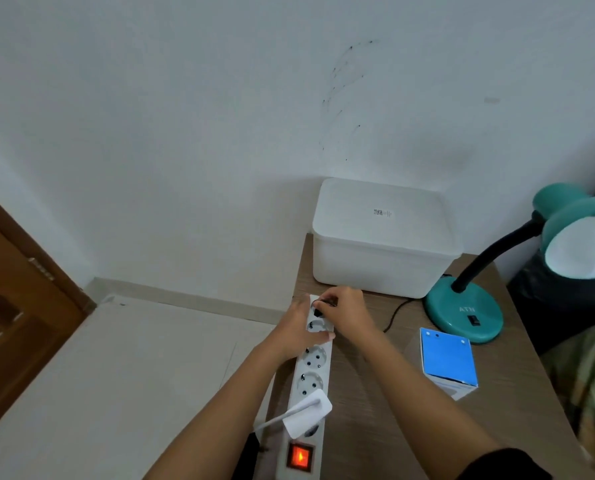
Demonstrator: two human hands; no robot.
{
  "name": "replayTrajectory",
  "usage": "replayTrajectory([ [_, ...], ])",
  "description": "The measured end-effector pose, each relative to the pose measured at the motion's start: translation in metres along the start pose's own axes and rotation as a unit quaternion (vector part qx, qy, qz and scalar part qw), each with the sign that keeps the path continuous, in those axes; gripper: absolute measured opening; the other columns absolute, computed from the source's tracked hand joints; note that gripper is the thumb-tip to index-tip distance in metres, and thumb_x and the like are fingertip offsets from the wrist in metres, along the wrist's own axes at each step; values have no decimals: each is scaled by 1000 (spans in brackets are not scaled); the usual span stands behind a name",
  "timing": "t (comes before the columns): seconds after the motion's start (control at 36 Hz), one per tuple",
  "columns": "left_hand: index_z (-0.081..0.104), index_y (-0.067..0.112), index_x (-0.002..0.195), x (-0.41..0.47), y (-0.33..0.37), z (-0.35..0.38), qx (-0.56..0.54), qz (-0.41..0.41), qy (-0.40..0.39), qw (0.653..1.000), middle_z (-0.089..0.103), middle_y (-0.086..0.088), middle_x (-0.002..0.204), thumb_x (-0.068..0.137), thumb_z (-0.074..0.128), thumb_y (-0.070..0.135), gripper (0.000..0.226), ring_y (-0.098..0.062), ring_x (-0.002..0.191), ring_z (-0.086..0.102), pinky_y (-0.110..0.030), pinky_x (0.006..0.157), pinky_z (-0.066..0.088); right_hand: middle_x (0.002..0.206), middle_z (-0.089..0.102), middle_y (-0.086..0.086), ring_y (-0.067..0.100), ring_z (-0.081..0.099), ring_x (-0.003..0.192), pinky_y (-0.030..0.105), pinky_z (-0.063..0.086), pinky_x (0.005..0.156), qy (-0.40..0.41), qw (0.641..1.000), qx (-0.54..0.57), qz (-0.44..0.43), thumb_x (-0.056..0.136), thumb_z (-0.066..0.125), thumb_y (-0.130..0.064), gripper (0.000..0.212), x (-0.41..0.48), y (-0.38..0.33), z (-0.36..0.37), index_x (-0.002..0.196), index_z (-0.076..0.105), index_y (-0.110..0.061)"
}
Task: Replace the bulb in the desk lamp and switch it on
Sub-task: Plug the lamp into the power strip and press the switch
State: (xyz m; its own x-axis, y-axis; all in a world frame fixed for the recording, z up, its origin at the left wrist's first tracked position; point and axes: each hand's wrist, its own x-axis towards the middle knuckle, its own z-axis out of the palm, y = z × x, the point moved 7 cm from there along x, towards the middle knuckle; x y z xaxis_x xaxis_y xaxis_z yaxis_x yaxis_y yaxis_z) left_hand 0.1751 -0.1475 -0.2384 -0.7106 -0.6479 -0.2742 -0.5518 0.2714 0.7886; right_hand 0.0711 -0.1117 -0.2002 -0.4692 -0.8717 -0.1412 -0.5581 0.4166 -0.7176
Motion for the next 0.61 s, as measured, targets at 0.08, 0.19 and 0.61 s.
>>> replayTrajectory([
  [0.08, 51, 16, 113, -4, 8, -6, 23, 9, -1, 1000, 56, -2, 107, 78, 70, 33, 43, -15, 96, 56, -26, 81, 48, 96, 72, 8, 15, 63, 89, 22, 47, 76, -2, 1000, 13, -9, 88, 60, -21, 20, -9, -2, -9, 95, 73, -7],
  [0.19, 58, 17, 105, -7, 21, -18, 22, 14, 21, 999, 53, 10, 91, 83, 68, 21, 24, -3, 84, 56, -7, 70, 41, 67, 60, 1, 10, 52, 65, 23, 37, 68, 26, 999, 38, -25, 93, 52, -18, 24, -22, -11, -38, 81, 68, -4],
  [0.61, 42, 4, 135, 10, 216, 56, -39, 152, 50, 986, 46, -11, 140, 90, 60, 19, 51, -20, 130, 43, -24, 105, 34, 107, 71, 8, 21, 63, 103, 23, 44, 89, 186, 980, 51, 39, 91, 54, -14, 23, -100, 90, -212, 107, 70, -8],
])
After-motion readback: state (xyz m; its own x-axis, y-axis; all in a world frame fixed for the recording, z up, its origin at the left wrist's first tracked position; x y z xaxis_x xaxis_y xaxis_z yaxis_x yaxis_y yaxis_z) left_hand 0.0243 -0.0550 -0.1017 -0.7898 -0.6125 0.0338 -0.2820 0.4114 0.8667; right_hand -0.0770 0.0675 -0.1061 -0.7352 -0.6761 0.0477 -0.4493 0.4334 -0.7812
